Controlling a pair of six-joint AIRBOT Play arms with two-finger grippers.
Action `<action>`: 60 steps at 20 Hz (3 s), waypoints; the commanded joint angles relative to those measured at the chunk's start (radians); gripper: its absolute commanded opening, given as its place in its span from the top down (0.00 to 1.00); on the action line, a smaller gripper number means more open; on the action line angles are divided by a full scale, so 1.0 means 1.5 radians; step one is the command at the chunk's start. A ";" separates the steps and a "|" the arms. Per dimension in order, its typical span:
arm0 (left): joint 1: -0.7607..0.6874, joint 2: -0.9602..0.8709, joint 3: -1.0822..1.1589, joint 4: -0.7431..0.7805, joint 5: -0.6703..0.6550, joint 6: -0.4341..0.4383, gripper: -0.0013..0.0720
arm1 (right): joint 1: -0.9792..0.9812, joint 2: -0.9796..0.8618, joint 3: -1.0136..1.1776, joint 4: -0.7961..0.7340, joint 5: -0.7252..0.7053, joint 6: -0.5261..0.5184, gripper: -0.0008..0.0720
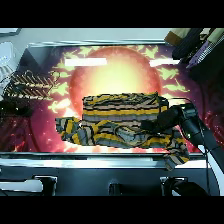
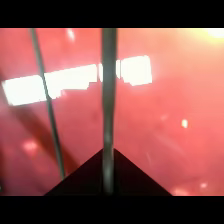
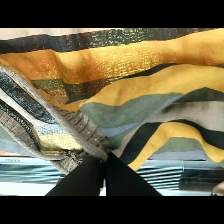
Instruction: Fold the clothes and pants, and hang the long-sleeved shirts on hangers.
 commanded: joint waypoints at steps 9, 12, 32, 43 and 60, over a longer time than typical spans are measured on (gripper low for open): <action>-0.004 0.205 0.132 -0.219 0.081 0.000 0.96 | 0.001 0.001 0.001 -0.001 0.000 -0.001 0.95; -0.034 0.278 0.096 -0.227 -0.015 0.019 0.96 | 0.001 0.001 0.001 0.000 -0.001 -0.001 0.95; -0.141 0.754 -0.507 -0.461 -0.281 0.410 0.96 | 0.001 0.001 0.001 -0.008 -0.038 0.013 0.95; -0.166 0.740 -0.536 -0.463 -0.310 0.454 0.96 | 0.001 0.001 0.001 -0.030 -0.057 0.070 0.95; -0.444 0.524 -0.558 -0.517 -0.018 0.454 0.96 | 0.001 0.067 0.001 -0.001 -0.059 0.062 0.95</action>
